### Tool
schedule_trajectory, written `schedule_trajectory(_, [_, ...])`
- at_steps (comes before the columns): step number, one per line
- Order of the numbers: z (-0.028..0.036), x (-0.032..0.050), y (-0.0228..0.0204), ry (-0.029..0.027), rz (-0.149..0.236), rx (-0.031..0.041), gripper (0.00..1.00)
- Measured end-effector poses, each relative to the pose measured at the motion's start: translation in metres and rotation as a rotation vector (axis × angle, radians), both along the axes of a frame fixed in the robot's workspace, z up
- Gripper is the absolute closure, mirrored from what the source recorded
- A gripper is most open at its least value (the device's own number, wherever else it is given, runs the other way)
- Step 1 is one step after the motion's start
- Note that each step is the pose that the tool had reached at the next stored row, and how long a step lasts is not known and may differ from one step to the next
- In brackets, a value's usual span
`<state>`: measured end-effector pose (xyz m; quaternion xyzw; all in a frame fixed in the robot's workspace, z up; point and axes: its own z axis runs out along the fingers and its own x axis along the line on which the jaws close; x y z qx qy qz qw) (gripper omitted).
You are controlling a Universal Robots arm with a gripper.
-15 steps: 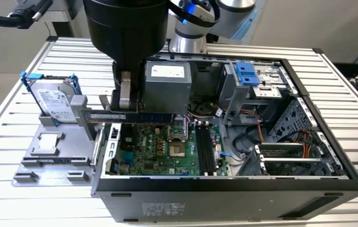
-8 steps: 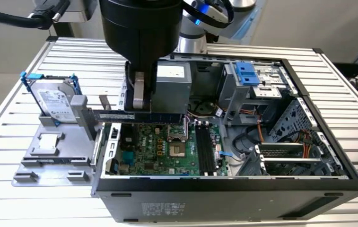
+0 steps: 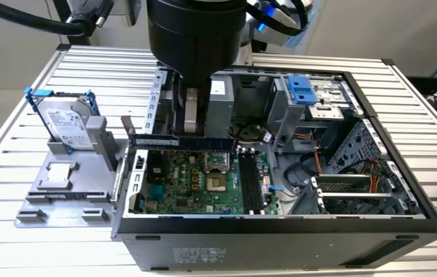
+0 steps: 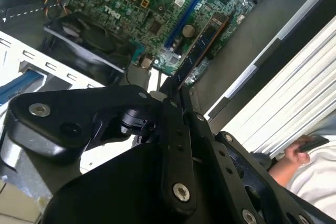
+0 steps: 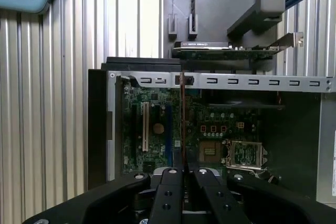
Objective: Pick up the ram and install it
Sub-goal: 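Pick up the ram and move it above insertion slot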
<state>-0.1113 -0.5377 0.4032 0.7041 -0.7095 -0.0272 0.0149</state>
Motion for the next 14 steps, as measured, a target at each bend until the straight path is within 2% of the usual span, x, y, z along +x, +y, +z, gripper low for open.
schedule_trajectory(8, [0.0005, 0.0148, 0.0, -0.0005, 0.0, -0.0003, 1.0])
schedule_trajectory(14, [0.0009, 0.0222, 0.0, -0.0093, 0.0, -0.0011, 1.0])
